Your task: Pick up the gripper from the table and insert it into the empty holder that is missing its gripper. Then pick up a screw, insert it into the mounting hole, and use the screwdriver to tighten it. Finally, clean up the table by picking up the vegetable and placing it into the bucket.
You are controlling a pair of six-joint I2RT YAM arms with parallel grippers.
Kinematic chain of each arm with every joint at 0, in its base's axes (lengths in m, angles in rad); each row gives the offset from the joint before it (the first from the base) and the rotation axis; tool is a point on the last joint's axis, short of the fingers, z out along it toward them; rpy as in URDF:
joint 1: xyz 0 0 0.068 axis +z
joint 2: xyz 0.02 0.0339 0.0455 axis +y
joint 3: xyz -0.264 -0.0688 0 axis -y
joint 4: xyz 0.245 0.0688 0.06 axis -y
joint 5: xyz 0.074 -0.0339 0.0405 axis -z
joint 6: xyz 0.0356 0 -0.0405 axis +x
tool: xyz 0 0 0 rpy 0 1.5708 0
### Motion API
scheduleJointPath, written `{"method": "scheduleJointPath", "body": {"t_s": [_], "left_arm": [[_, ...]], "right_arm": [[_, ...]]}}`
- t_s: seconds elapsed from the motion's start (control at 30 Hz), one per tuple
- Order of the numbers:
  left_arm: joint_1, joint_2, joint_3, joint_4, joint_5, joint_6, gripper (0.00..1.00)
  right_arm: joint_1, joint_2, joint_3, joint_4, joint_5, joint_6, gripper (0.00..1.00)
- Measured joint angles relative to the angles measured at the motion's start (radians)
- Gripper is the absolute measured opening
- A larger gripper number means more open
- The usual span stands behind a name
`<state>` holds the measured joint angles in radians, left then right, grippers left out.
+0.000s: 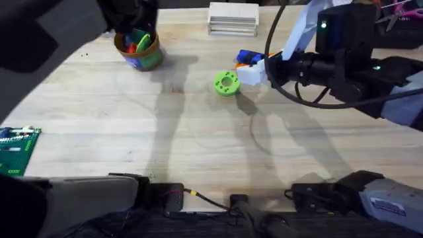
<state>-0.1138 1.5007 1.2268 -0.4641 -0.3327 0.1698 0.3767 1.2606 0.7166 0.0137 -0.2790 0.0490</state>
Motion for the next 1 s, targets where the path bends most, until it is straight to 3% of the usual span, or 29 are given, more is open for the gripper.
{"method": "scheduleJointPath", "body": {"t_s": [0.07,0.1,0.13,0.3,0.47,0.7,0.77,0.93,1.0], "left_arm": [[0.043,0.007,0.001,0.017,-0.007,-0.068,0.029],[0.107,0.025,0.001,0.023,-0.01,-0.195,0.029],[0.13,0.032,0.001,0.023,-0.012,-0.251,0.029],[0.202,0.055,0.001,0.053,0.017,-0.459,0.029],[0.211,0.094,0.001,0.112,0.107,-0.545,0.029],[0.208,0.154,0.001,0.11,0.162,-0.58,0.029],[0.208,0.154,0.001,0.117,0.166,-0.581,0.152],[0.208,0.154,0.001,0.131,0.173,-0.591,0.906],[0.208,0.154,0.001,0.128,0.173,-0.596,0.986]], "right_arm": [[0.0,0.0,0.0,0.0,0.0,0.0,0.983],[0.0,0.0,0.0,0.0,0.0,0.0,0.983],[0.0,0.0,0.0,0.0,0.0,0.0,0.981],[0.0,0.0,0.0,0.0,0.0,0.0,0.982],[0.0,0.0,0.0,0.0,0.0,0.0,0.983],[0.0,0.0,0.0,0.0,0.0,0.0,0.983],[0.0,0.0,0.0,0.0,0.0,0.0,0.983],[0.0,0.0,0.0,0.0,0.0,0.0,0.983],[0.0,0.0,0.0,0.0,0.0,0.0,0.983]]}}
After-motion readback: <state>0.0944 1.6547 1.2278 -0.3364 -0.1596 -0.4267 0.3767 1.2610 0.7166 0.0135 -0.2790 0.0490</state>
